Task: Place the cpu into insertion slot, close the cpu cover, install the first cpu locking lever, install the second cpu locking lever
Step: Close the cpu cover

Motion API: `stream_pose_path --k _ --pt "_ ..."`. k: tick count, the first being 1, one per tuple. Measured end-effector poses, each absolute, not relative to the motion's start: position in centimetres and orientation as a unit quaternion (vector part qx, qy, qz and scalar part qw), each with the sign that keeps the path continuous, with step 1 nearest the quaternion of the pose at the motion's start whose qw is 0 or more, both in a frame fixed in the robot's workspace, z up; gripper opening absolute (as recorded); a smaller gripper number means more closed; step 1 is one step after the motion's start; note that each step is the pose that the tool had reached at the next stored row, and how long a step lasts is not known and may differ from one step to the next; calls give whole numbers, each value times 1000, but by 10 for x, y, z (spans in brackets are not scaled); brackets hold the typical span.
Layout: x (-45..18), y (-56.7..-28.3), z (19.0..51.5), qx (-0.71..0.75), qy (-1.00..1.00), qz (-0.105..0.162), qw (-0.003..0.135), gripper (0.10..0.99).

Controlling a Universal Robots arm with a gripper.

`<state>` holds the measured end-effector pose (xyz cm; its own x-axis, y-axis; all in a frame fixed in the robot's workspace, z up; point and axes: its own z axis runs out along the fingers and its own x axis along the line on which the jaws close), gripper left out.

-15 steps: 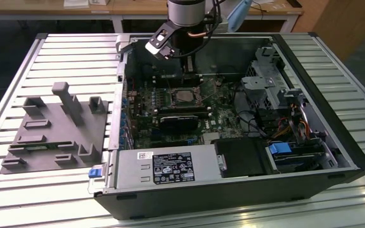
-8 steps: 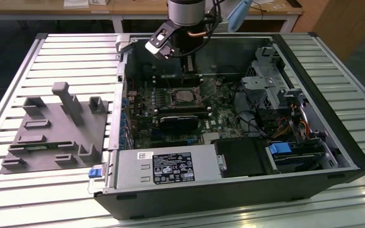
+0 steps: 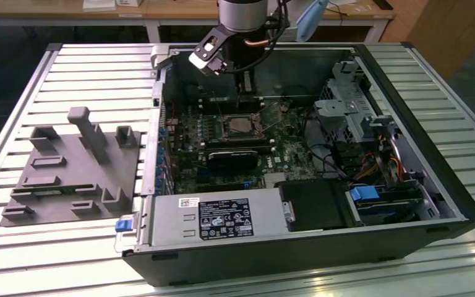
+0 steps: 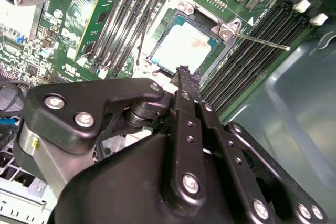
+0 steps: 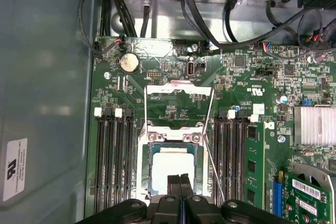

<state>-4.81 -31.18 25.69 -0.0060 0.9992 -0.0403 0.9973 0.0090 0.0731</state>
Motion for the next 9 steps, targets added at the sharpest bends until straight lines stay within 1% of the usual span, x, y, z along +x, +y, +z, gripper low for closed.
stream_pose_path --k 9 --pt "-30 -312 257 704 709 12 40 102"
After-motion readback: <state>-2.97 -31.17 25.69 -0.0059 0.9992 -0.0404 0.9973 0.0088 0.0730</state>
